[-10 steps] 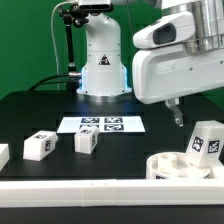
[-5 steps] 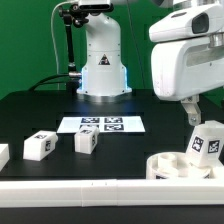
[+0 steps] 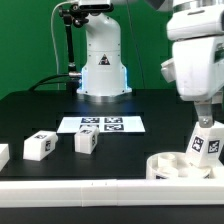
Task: Assemble stool
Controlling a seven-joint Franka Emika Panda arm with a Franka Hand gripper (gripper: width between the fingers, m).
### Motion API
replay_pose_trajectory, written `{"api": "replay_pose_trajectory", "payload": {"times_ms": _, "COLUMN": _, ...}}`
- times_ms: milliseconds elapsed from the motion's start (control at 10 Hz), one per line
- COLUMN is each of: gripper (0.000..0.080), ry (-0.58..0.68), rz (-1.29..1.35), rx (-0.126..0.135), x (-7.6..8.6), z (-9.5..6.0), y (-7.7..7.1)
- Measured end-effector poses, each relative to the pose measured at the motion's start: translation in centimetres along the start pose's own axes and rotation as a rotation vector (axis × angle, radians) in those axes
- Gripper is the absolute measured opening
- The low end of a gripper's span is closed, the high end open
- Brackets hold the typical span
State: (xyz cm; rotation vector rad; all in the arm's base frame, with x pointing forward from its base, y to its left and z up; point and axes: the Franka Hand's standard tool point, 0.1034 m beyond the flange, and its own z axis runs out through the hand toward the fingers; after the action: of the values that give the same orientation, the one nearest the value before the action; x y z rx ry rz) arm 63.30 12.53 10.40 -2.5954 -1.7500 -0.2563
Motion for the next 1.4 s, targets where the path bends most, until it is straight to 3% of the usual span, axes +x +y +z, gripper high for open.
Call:
{"api": "replay_pose_trajectory", "payload": {"times_ms": 800, "gripper": 0.0649, "ry": -0.057, "rz": -0.59, "rx": -0.012, "x": -0.7, "z": 0.8, "y": 0.1}}
{"api": "replay_pose_trajectory", "payload": {"times_ms": 1200, "gripper": 0.0646, "ry": -0.065, "rz": -0.624, "rx": 0.005, "x": -1.2, "z": 2.1, "y": -0.3}}
{"api": "replay_pose_trajectory", "payload": {"times_ms": 1300, "gripper": 0.0506, "ry": -0.066, "rz": -0.623, "rx": 0.007, "x": -1.3, "z": 2.2, "y": -0.4}}
{"api": "replay_pose_trajectory", "payload": {"times_ms": 1400, "gripper": 0.0506, "ry": -0.066, "rz": -0.621, "rx": 0.008, "x": -1.4, "z": 2.3, "y": -0.4}}
